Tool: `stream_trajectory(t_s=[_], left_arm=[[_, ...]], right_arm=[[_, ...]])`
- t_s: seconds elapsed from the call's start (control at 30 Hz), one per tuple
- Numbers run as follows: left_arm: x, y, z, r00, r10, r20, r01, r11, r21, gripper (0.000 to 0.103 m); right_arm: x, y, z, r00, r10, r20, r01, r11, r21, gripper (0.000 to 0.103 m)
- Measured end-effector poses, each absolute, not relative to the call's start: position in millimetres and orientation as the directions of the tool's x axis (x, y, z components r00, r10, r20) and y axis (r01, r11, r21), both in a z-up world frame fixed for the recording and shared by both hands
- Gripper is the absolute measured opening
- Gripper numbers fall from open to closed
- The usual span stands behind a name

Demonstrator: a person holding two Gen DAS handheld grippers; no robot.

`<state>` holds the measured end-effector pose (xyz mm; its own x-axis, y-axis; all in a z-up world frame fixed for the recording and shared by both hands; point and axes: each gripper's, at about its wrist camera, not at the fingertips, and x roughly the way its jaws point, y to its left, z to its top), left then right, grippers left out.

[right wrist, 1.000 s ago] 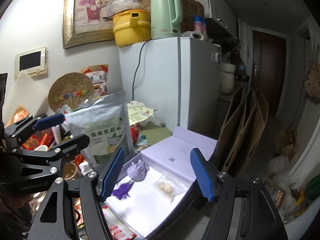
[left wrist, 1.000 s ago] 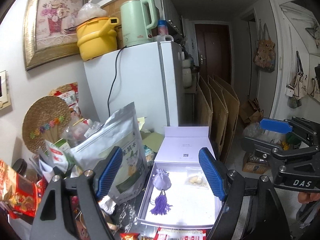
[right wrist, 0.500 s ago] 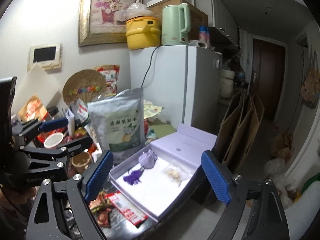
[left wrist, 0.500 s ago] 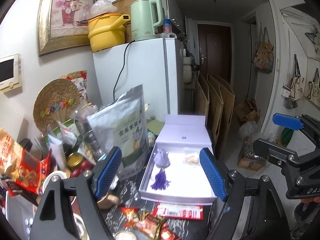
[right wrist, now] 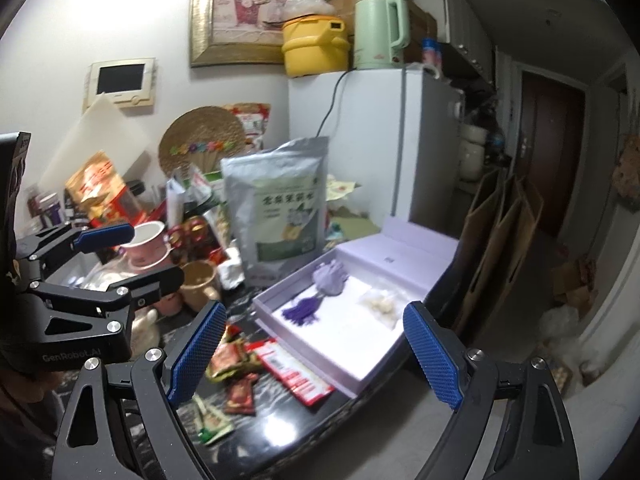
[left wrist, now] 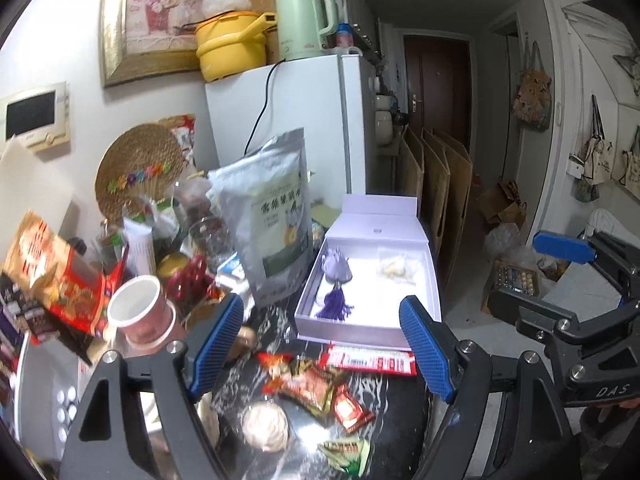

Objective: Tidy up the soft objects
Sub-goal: 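Withdraw both grippers up and away from the white box, then lower the right gripper onto the green triangular snack packet and close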

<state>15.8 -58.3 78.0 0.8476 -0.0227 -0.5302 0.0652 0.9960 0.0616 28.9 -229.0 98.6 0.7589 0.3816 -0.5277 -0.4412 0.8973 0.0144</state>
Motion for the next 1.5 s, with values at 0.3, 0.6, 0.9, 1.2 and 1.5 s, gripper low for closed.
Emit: stream_trajectory(t_s=[0.3, 0.6, 0.9, 1.2, 1.5], left_arm=[[-6.7, -58.1, 38.9, 0.808, -0.015, -0.589, 0.025, 1.000, 0.009, 0.080], [-24.9, -48.0, 6.3, 0.773, 0.057, -0.631, -0.058, 0.998, 0.019, 0.080], [-32.9, -30.1, -29.9, 0.716, 0.065, -0.695, -0.099, 0.995, -0.009, 0.080], [-36.2, -17.7, -56.8, 0.674, 0.077, -0.734, -0.128, 0.992, -0.014, 0.080], [-31.9, 5.0, -74.3, 0.636, 0.054, -0.770, -0.141, 0.989, -0.047, 0.080]], right_arm=[[15.2, -225.6, 65.8, 0.709, 0.413, -0.572, -0.470, 0.881, 0.054, 0.091], [13.3, -226.6, 25.1, 0.620, 0.473, -0.626, -0.519, 0.846, 0.124, 0.091], [8.0, -213.1, -17.2, 0.520, 0.521, -0.677, -0.561, 0.806, 0.189, 0.091], [7.2, -196.3, -51.6, 0.437, 0.547, -0.714, -0.586, 0.775, 0.235, 0.090], [15.5, -173.8, -87.8, 0.341, 0.561, -0.754, -0.585, 0.755, 0.297, 0.086]])
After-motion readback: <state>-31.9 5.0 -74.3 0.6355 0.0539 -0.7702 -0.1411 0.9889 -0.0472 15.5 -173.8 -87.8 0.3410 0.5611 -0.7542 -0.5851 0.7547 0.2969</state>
